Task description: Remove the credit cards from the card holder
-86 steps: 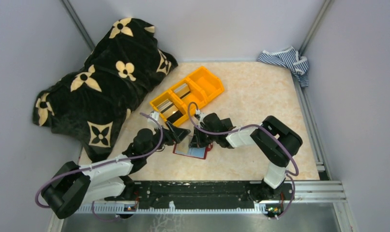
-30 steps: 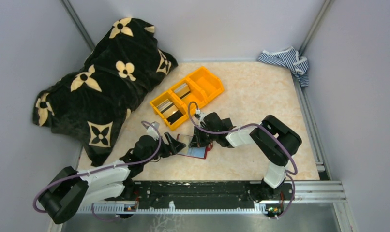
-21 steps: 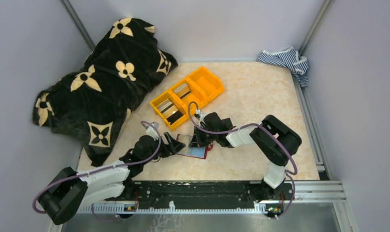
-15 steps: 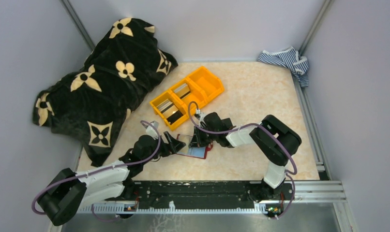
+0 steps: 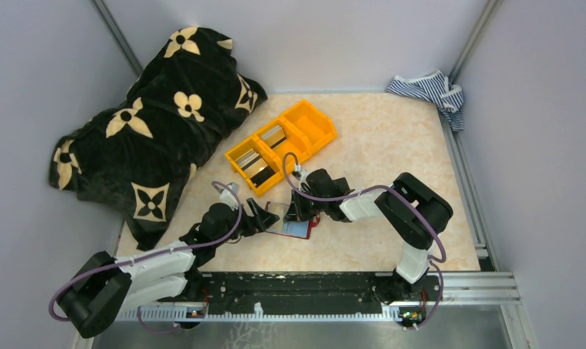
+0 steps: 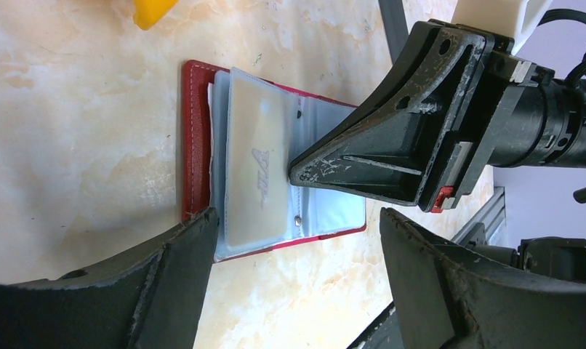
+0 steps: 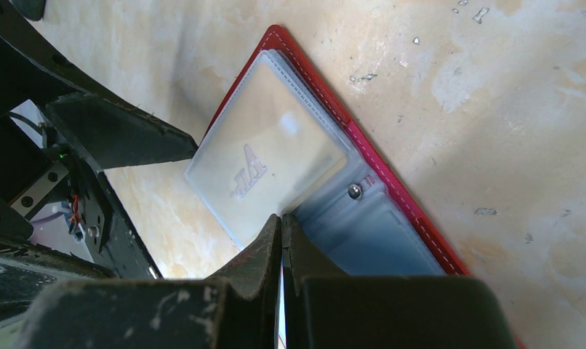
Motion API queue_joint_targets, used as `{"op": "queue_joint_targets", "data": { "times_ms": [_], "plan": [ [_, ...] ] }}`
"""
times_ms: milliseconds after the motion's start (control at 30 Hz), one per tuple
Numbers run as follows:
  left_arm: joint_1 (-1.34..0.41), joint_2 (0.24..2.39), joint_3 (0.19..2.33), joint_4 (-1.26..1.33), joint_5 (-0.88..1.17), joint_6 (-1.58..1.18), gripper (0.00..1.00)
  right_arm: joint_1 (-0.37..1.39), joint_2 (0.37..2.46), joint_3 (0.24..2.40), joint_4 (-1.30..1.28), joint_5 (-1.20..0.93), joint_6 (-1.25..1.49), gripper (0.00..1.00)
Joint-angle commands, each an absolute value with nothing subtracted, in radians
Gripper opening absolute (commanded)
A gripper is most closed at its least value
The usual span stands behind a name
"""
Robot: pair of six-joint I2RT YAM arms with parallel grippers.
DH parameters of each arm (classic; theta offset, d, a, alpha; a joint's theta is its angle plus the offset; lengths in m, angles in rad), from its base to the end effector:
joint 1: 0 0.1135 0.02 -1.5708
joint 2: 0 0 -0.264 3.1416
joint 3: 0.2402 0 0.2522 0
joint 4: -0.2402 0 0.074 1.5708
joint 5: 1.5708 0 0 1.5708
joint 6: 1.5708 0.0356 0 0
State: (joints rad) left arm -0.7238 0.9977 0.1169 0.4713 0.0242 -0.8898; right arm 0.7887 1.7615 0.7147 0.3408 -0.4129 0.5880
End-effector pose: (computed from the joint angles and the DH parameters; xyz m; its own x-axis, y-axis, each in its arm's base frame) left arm 0.1340 -0.1196 0.1410 -0.7151 -0.4046 -0.5700 0.1955 0.6672 -0.7188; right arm 0.2194 0.2411 0.1215 -0.8603 -0.1450 -0.4888 -0.4661 0.6122 0.6387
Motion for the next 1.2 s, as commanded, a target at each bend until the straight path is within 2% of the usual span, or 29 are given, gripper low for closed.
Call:
{"op": "queue_joint_targets", "data": {
  "times_ms": [0, 600, 1067, 1167],
  "plan": [
    [-0.723, 1.01, 0.138, 0.514, 0.052, -0.897, 0.86, 0.79, 1.826, 0.699, 0.23, -0.33, 0.557, 0.0],
    [-0.723, 1.075, 0.158, 0.609, 0.144, -0.924, 0.86, 0.79, 1.824, 0.694, 0.235, -0.329, 0.561, 0.0],
    [-0.726, 1.325, 0.284, 0.822, 0.305, -0.94, 0.84, 0.786, 1.74, 0.646, 0.244, -0.279, 0.609, 0.0],
    [-0.726, 1.353, 0.295, 0.837, 0.315, -0.944, 0.84, 0.786, 1.685, 0.612, 0.252, -0.259, 0.632, 0.16]
  ]
}}
